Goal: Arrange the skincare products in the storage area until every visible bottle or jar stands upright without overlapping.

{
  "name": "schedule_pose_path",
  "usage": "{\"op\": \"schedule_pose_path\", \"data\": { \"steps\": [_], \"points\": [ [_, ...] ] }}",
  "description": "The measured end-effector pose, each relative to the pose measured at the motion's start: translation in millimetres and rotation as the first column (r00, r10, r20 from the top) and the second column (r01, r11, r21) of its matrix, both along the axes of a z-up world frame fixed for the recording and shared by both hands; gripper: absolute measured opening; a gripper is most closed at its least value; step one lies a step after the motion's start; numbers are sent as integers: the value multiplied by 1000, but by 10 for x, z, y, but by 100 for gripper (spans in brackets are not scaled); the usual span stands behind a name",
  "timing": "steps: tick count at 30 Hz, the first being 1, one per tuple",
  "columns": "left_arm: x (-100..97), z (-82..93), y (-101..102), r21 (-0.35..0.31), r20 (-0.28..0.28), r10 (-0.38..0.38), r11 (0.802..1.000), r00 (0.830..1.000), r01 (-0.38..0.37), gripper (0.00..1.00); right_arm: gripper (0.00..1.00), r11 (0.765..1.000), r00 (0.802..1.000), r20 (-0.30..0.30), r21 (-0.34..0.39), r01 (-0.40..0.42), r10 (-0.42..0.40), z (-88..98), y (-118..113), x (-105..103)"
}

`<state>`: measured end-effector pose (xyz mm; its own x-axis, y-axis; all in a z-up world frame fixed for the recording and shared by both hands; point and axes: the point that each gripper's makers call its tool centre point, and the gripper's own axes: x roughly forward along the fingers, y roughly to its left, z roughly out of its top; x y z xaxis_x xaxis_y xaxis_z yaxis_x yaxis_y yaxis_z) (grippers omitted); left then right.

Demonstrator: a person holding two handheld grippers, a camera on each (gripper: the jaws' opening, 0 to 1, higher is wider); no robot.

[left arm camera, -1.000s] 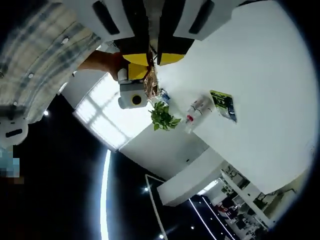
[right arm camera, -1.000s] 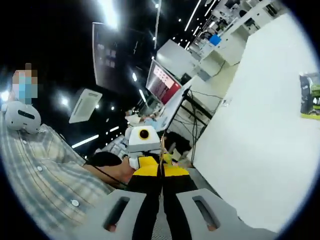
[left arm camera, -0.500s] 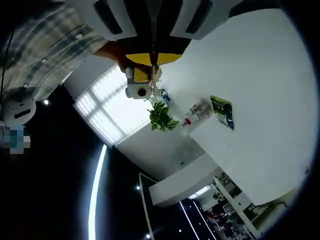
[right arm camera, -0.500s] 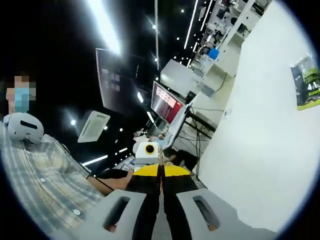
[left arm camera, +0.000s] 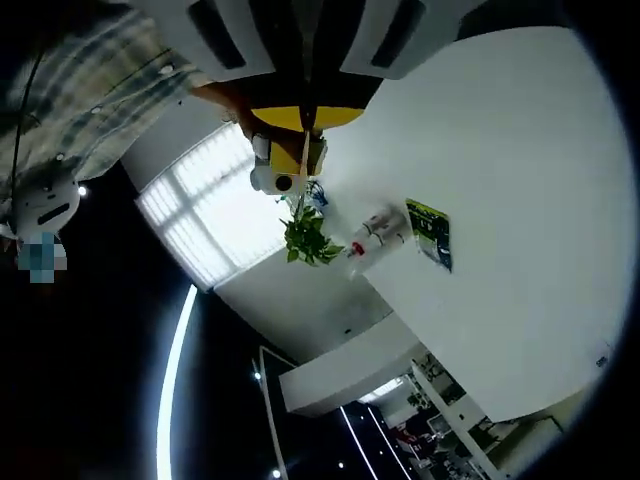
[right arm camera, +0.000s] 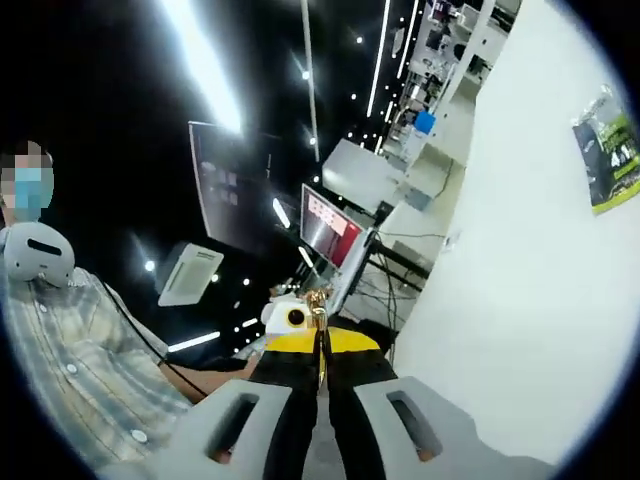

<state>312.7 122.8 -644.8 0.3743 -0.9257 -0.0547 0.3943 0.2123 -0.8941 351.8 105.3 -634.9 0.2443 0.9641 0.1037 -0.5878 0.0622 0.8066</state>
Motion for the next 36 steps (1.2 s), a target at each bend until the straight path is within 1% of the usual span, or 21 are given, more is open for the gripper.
{"op": "schedule_pose_path", "data": {
  "steps": [2,3,6,7,9,10,11,13,14,16,19,20,22,23,24,25,26,28,30,33,36],
  "points": [
    [31,9,14,3,-7,-3,1000,1000,3,0,22,994,995,84,-85,64,-57,-21,-52,73],
    [59,25,21,-4,-14,-8,1000,1000,8,0,26,989,992,113,-123,77,-64,-36,-80,73],
    [195,26,48,2,-30,1,1000,1000,-1,0,30,958,976,210,-261,117,-62,-66,-199,36],
    [241,28,55,2,-35,2,1000,999,-2,0,31,935,959,271,-312,171,-85,-61,-279,52],
    [369,48,65,0,-40,3,1000,999,-3,0,39,891,939,324,-384,243,-116,-106,-404,55],
    [434,60,64,-3,-44,-1,1000,999,1,0,43,869,925,366,-418,265,-106,-140,-447,16],
    [484,69,63,-4,-46,-2,1000,999,1,0,47,817,906,413,-490,306,-92,-237,-534,0],
    [625,85,65,-7,-55,0,1000,999,0,0,53,753,868,494,-550,362,-56,-318,-616,-21],
    [703,103,52,-12,-57,2,1000,998,-2,0,55,705,853,520,-592,392,-38,-389,-675,-36],
    [811,111,42,-22,-61,3,1000,998,-5,0,57,674,852,522,-613,412,-46,-446,-715,-55],
    [1000,71,-16,-27,-85,-7,1000,996,5,0,62,657,849,518,-605,449,-103,-500,-753,-25],
    [1040,51,-39,-20,-87,-9,1000,996,7,0,61,633,849,515,-618,466,-122,-545,-782,5],
    [1144,6,-76,-15,-113,-13,1000,994,12,0,60,611,851,507,-633,475,-136,-632,-796,55],
    [1185,3,-90,-17,-114,-12,1000,993,11,0,58,609,855,502,-640,468,-129,-673,-781,68],
    [1229,-1,-103,-19,-118,-10,1000,993,7,0,57,593,865,495,-674,441,-80,-739,-782,46],
    [1290,-2,-127,-22,-123,-10,1000,992,7,0,55,582,857,513,-682,443,-51,-746,-794,52],
    [1324,4,-147,-26,-127,-13,1000,992,10,0,54,575,843,535,-675,463,-51,-727,-808,69],
    [1430,-8,-175,-24,-127,-18,1000,992,15,0,51,593,844,531,-657,466,-75,-672,-812,53],
    [1547,-54,-187,-18,-137,-19,1000,990,17,0,49,585,846,529,-664,464,-71,-686,-820,48],
    [1695,-163,-183,12,-164,-12,1000,986,14,0,48,581,837,545,-665,469,-51,-699,-807,46],
    [1854,-264,-182,33,-197,-7,999,980,14,0,48,572,842,536,-674,468,-58,-735,-843,58]
  ]
}}
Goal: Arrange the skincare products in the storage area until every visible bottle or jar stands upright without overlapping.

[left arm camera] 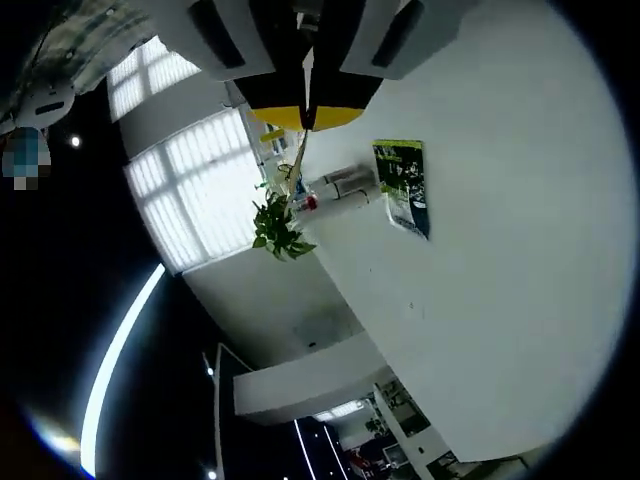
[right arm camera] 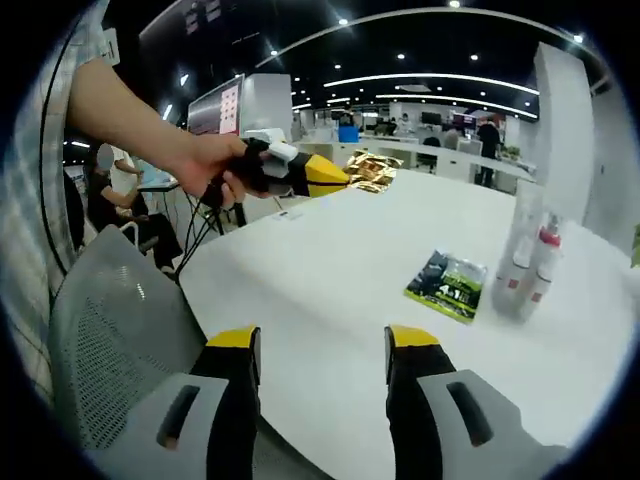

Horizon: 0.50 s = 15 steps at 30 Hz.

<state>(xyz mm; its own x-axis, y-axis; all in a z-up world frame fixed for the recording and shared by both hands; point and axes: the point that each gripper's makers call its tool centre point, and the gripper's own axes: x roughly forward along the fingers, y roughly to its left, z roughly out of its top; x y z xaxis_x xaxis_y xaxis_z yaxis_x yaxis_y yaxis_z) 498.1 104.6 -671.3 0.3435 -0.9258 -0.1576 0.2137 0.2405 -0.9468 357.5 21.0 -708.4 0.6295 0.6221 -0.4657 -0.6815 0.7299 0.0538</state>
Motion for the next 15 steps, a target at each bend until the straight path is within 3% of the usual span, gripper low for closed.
{"op": "schedule_pose_path", "data": {
  "steps": [1,4,7,10,15],
  "points": [
    [36,-17,-1,2,-3,3,1000,1000,-3,0,49,1000,1000,-3,-3,7,-7,-7,-15,3],
    [222,-155,4,13,-82,42,999,996,-41,0,54,1000,999,-23,-12,26,-26,-59,-50,21],
    [310,-243,-26,33,-103,39,999,994,-36,0,56,999,999,-31,-18,28,-29,-79,-52,14],
    [367,-360,-95,69,-123,18,998,992,-9,0,56,997,997,31,-35,75,-73,2,-149,85],
    [510,-514,-182,99,-161,-1,995,987,17,0,66,986,987,-25,-59,154,-156,-119,-300,128]
  ]
}}
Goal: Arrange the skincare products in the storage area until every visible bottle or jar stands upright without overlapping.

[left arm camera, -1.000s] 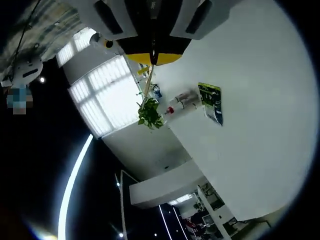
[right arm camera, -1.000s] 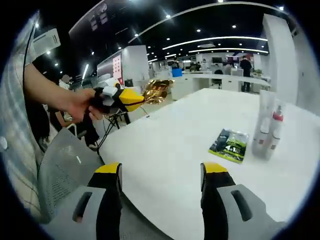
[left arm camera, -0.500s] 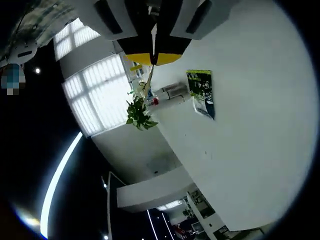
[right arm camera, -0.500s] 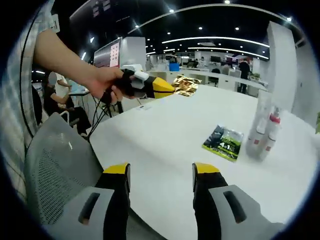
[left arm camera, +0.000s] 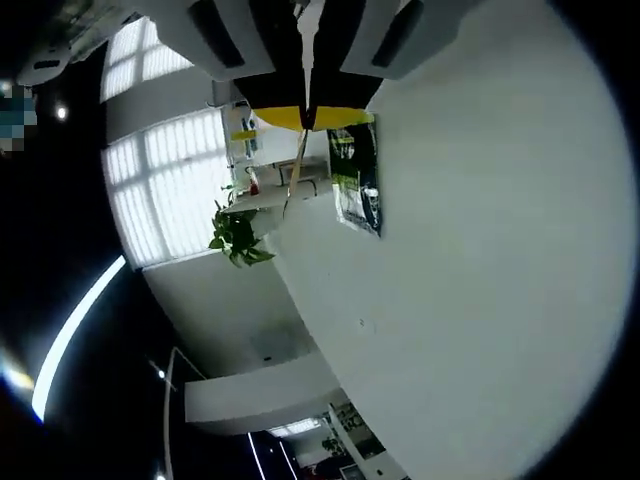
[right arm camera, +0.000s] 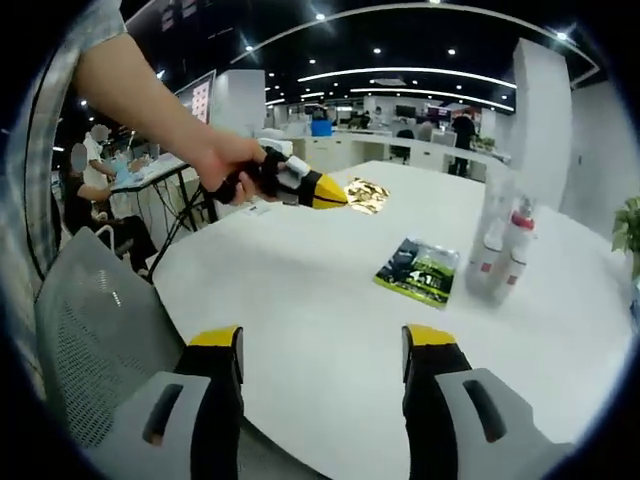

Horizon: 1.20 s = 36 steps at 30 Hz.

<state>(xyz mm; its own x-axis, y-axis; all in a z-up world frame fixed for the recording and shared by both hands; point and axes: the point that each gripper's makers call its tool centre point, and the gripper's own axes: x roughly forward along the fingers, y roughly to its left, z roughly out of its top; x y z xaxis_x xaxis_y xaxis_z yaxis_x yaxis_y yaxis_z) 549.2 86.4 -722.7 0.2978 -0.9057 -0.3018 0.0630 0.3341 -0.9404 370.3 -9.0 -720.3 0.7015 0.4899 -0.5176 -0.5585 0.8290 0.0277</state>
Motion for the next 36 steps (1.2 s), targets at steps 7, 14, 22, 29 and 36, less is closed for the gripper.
{"op": "schedule_pose_path", "data": {
  "steps": [7,14,22,29,36],
  "points": [
    [286,-213,-77,34,-57,-3,999,998,5,0,66,999,999,20,-16,43,-43,23,-98,36],
    [515,-431,-104,70,-111,16,997,994,-8,0,64,999,999,-6,-21,45,-46,-27,-111,19],
    [595,-724,-154,125,-196,32,992,980,-7,0,64,998,999,-25,-34,45,-46,-70,-120,8],
    [624,-889,-87,202,-230,40,979,972,7,0,64,998,998,-28,-33,52,-52,-79,-133,7],
    [623,-894,-31,241,-259,52,971,964,12,2,65,998,998,-22,-21,66,-66,-62,-144,18]
  ]
}}
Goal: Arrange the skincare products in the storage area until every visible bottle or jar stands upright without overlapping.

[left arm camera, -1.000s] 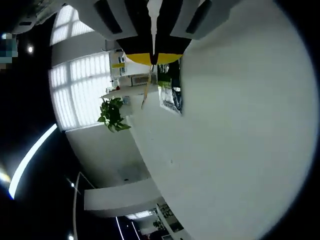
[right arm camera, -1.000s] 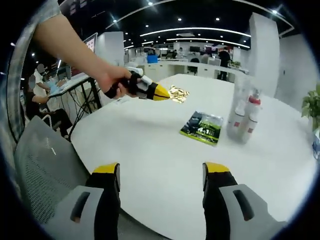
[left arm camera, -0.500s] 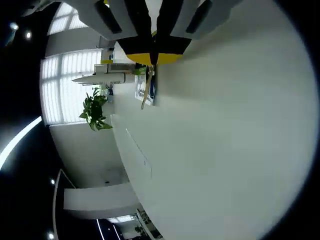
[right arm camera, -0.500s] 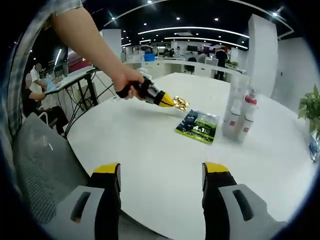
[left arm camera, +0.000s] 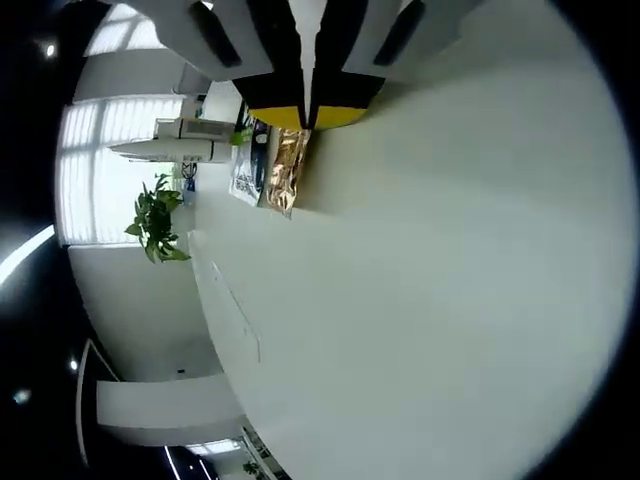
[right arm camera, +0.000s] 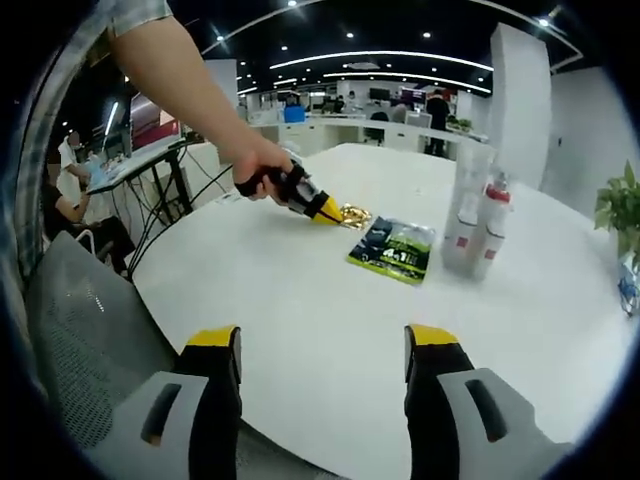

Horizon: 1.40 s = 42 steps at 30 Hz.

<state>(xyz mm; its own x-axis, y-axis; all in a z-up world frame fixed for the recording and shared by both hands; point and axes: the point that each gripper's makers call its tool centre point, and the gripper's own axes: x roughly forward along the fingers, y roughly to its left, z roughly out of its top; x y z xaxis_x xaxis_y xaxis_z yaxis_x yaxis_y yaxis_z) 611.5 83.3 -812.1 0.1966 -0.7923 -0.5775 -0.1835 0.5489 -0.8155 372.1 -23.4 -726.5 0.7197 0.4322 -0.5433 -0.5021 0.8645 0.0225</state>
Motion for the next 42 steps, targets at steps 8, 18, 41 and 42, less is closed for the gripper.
{"op": "schedule_pose_path", "data": {
  "steps": [8,18,41,42],
  "points": [
    [-3,26,24,34,-52,-10,999,999,12,7,65,1000,1000,7,-9,4,-4,12,-10,1],
    [-152,16,94,121,-79,-153,979,985,162,6,65,1000,1000,14,-15,12,-12,22,-28,7],
    [149,-24,37,727,229,-926,368,300,580,62,65,1000,1000,17,-24,19,-18,11,-51,2],
    [133,-53,39,736,211,-939,335,271,588,62,65,1000,1000,16,-24,19,-19,1,-52,2]
  ]
}}
